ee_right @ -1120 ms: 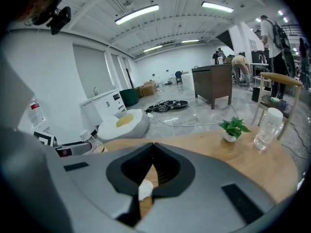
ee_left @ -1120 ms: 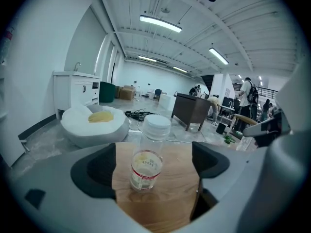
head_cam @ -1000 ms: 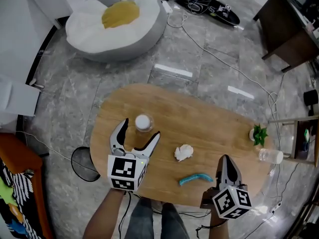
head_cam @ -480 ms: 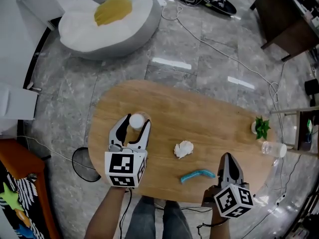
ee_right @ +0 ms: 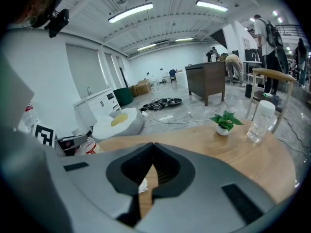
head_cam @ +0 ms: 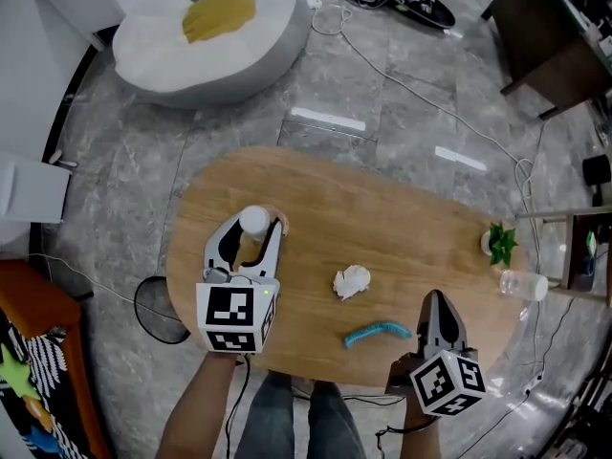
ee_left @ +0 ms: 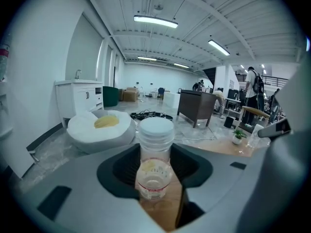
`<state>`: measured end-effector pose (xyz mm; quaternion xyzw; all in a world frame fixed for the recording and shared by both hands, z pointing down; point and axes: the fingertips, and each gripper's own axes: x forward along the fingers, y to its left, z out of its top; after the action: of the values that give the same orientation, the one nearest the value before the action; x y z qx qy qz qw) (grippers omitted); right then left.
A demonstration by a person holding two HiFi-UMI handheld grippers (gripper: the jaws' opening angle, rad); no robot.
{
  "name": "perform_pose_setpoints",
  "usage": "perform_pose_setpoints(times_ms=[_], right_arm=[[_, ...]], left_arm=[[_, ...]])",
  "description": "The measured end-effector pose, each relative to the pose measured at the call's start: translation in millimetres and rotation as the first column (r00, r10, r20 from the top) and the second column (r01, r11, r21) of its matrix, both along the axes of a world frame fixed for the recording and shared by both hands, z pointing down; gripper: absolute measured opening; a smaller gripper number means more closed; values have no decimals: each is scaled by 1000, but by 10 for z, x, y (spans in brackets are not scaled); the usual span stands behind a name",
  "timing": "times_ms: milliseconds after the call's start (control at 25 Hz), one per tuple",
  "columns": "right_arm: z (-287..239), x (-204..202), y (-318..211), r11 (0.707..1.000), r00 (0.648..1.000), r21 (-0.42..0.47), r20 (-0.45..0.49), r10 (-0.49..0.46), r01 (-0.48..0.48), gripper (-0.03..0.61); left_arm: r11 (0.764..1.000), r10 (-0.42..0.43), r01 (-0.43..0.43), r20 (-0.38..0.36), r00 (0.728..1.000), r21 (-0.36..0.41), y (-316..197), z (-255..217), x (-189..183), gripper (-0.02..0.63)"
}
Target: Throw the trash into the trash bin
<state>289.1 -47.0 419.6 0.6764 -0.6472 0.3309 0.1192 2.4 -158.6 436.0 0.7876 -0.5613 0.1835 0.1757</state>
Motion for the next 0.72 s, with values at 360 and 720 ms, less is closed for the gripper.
perform_pose_setpoints(times_ms=[360, 720], right_arm=[[-93, -154, -65, 998, 998, 10, -13, -65, 65, 2], [-332, -870, -310, 972, 972, 44, 9, -233, 233, 2]], left_arm=[[999, -43, 43, -7, 999, 10, 146, -111, -154, 184], [977, -210, 211, -16, 978, 44, 395, -404, -778, 184]])
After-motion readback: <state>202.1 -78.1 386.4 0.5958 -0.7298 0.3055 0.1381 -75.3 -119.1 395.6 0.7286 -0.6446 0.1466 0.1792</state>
